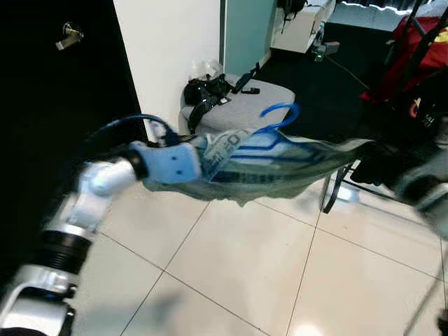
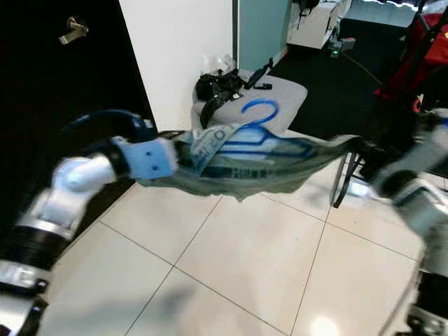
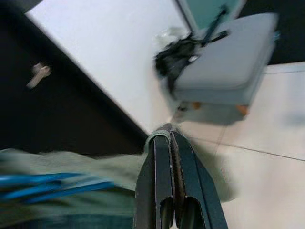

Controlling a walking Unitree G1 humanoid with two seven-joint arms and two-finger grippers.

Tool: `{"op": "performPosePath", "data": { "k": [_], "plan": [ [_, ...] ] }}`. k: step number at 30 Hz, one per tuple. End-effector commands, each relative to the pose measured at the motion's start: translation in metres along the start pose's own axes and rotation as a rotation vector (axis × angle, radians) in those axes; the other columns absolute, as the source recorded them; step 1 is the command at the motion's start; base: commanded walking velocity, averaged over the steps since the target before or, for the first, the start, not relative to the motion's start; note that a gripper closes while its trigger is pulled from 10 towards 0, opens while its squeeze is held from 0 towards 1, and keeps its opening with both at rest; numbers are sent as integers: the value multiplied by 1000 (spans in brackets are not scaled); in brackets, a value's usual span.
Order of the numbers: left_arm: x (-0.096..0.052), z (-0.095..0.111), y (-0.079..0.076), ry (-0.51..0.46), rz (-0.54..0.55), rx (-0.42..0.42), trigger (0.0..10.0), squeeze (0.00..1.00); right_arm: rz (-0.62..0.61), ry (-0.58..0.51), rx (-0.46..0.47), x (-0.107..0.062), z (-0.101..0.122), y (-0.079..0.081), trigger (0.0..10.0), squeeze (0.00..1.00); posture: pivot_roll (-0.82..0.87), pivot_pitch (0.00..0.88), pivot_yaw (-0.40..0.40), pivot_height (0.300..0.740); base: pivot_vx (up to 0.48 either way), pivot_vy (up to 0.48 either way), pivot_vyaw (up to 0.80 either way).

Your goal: Hang hanger

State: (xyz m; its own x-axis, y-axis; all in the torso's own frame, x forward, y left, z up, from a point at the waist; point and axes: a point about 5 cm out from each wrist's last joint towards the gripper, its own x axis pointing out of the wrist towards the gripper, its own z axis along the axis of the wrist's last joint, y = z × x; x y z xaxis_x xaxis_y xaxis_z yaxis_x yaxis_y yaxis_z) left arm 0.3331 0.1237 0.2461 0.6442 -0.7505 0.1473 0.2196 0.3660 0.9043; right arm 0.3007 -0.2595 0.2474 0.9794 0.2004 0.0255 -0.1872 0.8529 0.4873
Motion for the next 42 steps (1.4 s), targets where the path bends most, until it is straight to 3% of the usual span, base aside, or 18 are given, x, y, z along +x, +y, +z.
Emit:
{"op": "performPosePath", "data": {
  "k": [1, 10, 13, 14, 15, 16, 17, 18, 27, 31, 32, 34, 35, 36, 37, 38, 41, 42],
  "plan": [
    [-1, -3, -6, 41, 12, -11, 10000, 0, 39, 23, -13, 2, -3, 12, 0, 0, -59, 123, 4, 740, 0, 0, 0],
    [-1, -17, -8, 147, 114, -106, 10000, 0, 98, 109, -12, 4, -30, 32, 0, 0, -64, 127, 5, 740, 0, 0, 0],
    [-14, -39, -6, 267, 169, -173, 10000, 0, 75, 142, -32, -1, -41, 29, 2784, 0, -64, 129, 7, 740, 0, 0, 0],
    [-14, -39, -6, 267, 169, -173, 10000, 0, 75, 142, -32, -1, -41, 29, 2784, 0, -64, 129, 7, 740, 0, 0, 0],
    [-19, -46, -5, 302, 189, -195, 10000, 0, 98, 149, -33, -3, -41, 30, 10000, 0, -66, 130, 8, 740, 0, 0, 0],
    [-23, -51, -4, 327, 209, -218, 10000, 0, 125, 156, -45, -5, -42, 31, 10000, 94, -66, 131, 8, 740, 0, 0, 0],
    [-23, -51, -4, 327, 209, -218, 10000, 0, 125, 156, -45, -5, -42, 31, 10000, 94, -66, 131, 8, 740, 0, 0, 0],
    [-26, -54, -4, 348, 227, -238, 10000, 0, 141, 159, -56, -7, -42, 33, 10000, 1000, -65, 131, 7, 740, 0, 0, 0],
    [-29, -58, -22, 375, 376, -510, 10000, 0, 156, 266, -154, -28, -60, 22, 10000, 1000, -74, 138, 5, 740, 0, 0, 0],
    [-30, -58, -24, 376, 390, -528, 10000, 0, 149, 279, -169, -31, -62, 19, 10000, 1000, -75, 138, 6, 740, 0, 0, 0],
    [-31, -57, -29, 355, 411, -581, 10000, 0, 90, 288, -219, -35, -65, 8, 10000, 1000, -78, 139, 5, 740, 0, 0, 0],
    [-31, -57, -29, 355, 411, -581, 10000, 0, 90, 288, -219, -35, -65, 8, 10000, 1000, -78, 139, 5, 740, 0, 0, 0],
    [-33, -54, -34, 318, 397, -603, 10000, 0, 19, 270, -257, -38, -64, -6, 10000, 1000, -80, 141, 2, 740, 0, 0, 0],
    [-34, -48, -37, 257, 343, -601, 10000, 0, -15, 228, -275, -42, -57, -17, 10000, 831, -76, 143, 0, 740, 0, 0, 0],
    [-34, -48, -37, 257, 343, -601, 10000, 0, -15, 228, -275, -42, -57, -17, 10000, 831, -76, 143, 0, 740, 0, 0, 0],
    [-36, -41, -39, 193, 260, -566, 10000, 0, -5, 176, -288, -46, -44, -21, 10000, 86, -71, 144, -2, 740, 0, 0, 0],
    [-37, -35, -40, 139, 170, -531, 10000, 0, 38, 124, -287, -51, -31, -21, 10000, 0, -66, 145, -5, 740, 0, 0, 0],
    [-40, -30, -37, 92, 72, -496, 10000, 0, 156, 81, -295, -62, -10, -15, 10000, 0, -62, 145, -6, 740, 0, 0, 0]
  ]
}}
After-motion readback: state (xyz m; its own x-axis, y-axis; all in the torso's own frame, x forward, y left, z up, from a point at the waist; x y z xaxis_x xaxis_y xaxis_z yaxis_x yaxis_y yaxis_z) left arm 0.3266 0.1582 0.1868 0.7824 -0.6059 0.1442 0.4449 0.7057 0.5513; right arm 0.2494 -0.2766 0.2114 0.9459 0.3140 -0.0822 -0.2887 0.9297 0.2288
